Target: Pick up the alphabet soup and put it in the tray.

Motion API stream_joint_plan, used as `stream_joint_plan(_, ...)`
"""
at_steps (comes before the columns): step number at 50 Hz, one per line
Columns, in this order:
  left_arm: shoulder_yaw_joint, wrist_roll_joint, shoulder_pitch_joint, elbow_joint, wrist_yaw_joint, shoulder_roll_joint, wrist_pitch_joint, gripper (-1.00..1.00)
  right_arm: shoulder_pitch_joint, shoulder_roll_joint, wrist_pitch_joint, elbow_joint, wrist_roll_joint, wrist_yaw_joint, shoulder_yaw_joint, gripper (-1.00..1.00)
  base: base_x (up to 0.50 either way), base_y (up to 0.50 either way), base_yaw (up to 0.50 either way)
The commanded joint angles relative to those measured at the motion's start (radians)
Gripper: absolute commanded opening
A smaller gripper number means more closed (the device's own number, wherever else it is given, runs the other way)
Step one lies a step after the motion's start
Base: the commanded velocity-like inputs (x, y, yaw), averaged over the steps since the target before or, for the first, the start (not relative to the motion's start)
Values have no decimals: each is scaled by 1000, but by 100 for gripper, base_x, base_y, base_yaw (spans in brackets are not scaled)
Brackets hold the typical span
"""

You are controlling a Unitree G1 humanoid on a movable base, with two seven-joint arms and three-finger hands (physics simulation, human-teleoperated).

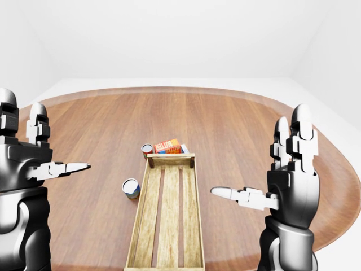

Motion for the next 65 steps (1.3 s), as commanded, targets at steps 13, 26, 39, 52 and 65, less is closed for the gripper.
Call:
stream_joint_plan(13, -34, 171, 66, 0, -177, 12, 0, 100, 6, 5, 0, -8, 20, 2, 11, 98, 7, 0, 0)
stream_joint_plan(26, -74, 469, 33, 88, -341, 26, 0, 100, 10, 9, 0, -53, 44, 11, -14, 98, 0, 0, 0)
stream_joint_plan(39, -156, 778, -75, 361, -312, 82, 0, 100, 13, 8, 0, -76, 20, 10, 23, 98, 0, 0, 0)
stream_joint_plan(52, -194, 982, -118, 510, -270, 95, 0, 100, 23, 14, 0, -140, -8, 26, 38, 98, 0, 0, 0)
stream_joint_plan(65, -202, 1137, -138, 628, -231, 123, -32, 100, 47, 5, 0, -156, -93, 52, 107, 98, 0, 0, 0)
